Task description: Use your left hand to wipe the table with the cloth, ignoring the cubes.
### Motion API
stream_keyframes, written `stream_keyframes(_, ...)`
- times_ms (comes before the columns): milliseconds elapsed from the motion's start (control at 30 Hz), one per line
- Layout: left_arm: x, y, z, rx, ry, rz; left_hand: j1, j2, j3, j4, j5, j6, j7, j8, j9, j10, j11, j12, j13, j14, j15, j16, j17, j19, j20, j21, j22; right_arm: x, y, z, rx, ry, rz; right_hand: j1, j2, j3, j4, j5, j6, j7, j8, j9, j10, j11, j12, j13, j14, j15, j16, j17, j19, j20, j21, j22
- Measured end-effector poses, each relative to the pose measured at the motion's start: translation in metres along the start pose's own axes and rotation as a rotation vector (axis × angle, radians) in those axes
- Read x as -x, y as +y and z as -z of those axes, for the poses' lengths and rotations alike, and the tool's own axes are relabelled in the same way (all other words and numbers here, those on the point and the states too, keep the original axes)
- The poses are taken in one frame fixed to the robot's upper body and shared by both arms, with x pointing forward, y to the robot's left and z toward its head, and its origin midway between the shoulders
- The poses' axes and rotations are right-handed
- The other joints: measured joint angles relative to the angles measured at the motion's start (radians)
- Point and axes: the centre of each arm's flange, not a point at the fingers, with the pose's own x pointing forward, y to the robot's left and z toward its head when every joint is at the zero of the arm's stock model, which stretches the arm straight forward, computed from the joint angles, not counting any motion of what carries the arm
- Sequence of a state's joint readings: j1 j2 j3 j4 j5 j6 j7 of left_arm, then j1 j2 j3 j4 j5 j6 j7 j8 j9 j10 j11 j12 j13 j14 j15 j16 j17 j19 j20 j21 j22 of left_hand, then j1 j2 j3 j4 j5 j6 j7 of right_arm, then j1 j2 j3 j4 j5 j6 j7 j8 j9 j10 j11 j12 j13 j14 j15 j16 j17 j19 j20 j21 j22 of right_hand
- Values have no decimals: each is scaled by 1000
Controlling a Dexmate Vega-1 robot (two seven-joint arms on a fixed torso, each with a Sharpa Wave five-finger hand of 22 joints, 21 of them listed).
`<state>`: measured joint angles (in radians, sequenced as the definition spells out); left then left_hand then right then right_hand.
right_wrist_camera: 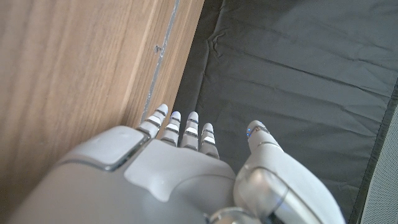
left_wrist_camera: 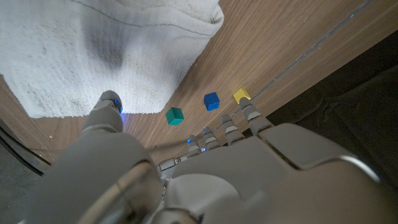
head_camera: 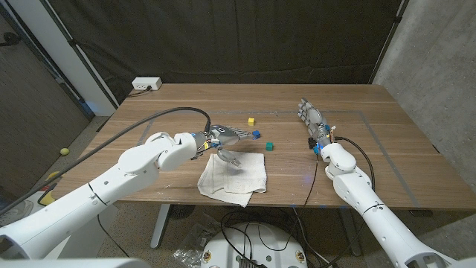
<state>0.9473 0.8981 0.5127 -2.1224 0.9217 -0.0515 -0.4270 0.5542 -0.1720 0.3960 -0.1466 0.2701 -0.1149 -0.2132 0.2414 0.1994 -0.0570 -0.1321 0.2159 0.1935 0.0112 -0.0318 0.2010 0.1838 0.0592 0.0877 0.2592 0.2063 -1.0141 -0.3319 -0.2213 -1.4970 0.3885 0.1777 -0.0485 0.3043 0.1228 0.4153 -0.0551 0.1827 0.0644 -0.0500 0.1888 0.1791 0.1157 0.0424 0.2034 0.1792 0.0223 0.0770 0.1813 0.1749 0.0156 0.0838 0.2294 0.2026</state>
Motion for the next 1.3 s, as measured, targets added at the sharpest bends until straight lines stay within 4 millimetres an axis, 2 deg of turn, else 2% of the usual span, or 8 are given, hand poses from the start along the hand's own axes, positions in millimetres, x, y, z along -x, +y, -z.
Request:
stream_keyframes(367, -4, -3, -8, -141, 9, 96, 75, -17, -46, -29, 38, -18, -2, -12, 3, -42, 34, -10, 5, -43, 5, -13, 5, 8, -5, -1, -2, -4, -4, 9, -11, 13, 18, -4, 4, -3, 3, 0, 0, 0, 0, 0, 3, 3, 4, 0, 0, 0, 4, 0, 0, 0, 0, 0)
stream_keyframes(400, -8, 8, -21, -164, -16, 78, 83, -19, -51, -28, 38, -26, -2, -16, 3, -47, 36, -11, 5, -50, 6, -13, 5, 4, -1, -4, -2, -4, -4, 7, -15, -1, 15, -4, 4, -4, 4, 0, 0, 0, 0, 0, 3, 3, 4, 0, 0, 0, 4, 0, 0, 0, 0, 0)
stream_keyframes(500, -9, 7, -27, -213, -21, 101, 93, -12, -62, -29, 46, -39, -2, -20, 8, -60, 38, -18, 5, -66, 14, -21, 5, -2, -3, -4, -2, -6, -4, 9, -19, 0, 17, -7, 7, -7, 7, 0, 0, 0, 0, 0, 3, 3, 4, 0, 1, 1, 4, 0, 0, 0, 0, 0)
stream_keyframes(767, -10, 2, -35, -274, -27, 168, 130, -12, -120, -16, 74, -55, -1, -38, 9, -110, 52, -19, 9, -98, 47, -21, 5, 44, 103, 4, -2, -11, -4, 13, -28, 3, 19, -19, 5, -13, 13, 0, 4, 4, 0, 0, 7, 0, 4, 0, 11, 0, 8, 5, 7, 7, 0, 0)
stream_keyframes(900, -12, 1, -39, -272, -36, 203, 130, -11, -132, -11, 85, -55, -1, -39, 13, -115, 57, -18, 9, -92, 74, -16, 5, 58, 117, 12, 0, -15, -4, 14, -32, 0, 18, -27, 5, -17, 17, 0, 4, 4, 0, 0, 14, 3, 4, 0, 11, 0, 8, 5, 11, 4, 4, 0)
stream_keyframes(1033, -13, -3, -41, -258, -49, 240, 137, -5, -140, -12, 89, -55, -1, -39, 13, -115, 57, -18, 9, -90, 75, -16, 5, 62, 120, 12, 1, -19, -5, 16, -35, 2, 23, -27, 5, -21, 21, 0, 4, 4, 0, 0, 14, 3, 4, 0, 14, 4, 8, 5, 11, 4, 4, 0)
stream_keyframes(1200, -17, -6, -40, -239, -56, 269, 139, -3, -151, -9, 90, -55, -1, -39, 12, -115, 57, -18, 9, -80, 66, -16, 2, 82, 92, 19, 1, -22, -4, 17, -38, -1, 16, -37, 5, -25, 25, 0, 4, 3, 0, 0, 14, 3, 8, 0, 20, 1, 8, 5, 11, 4, 4, 0)
stream_keyframes(1300, -19, -7, -40, -222, -60, 288, 148, 6, -158, -2, 90, -55, -1, -36, 12, -104, 35, -12, 8, -64, 54, -8, 2, 100, 88, 32, 5, -24, -4, 18, -40, -2, 16, -45, 5, -26, 26, 0, 9, -2, 0, 0, 14, 3, 8, 0, 20, 1, 8, 4, 11, 4, 4, 0)
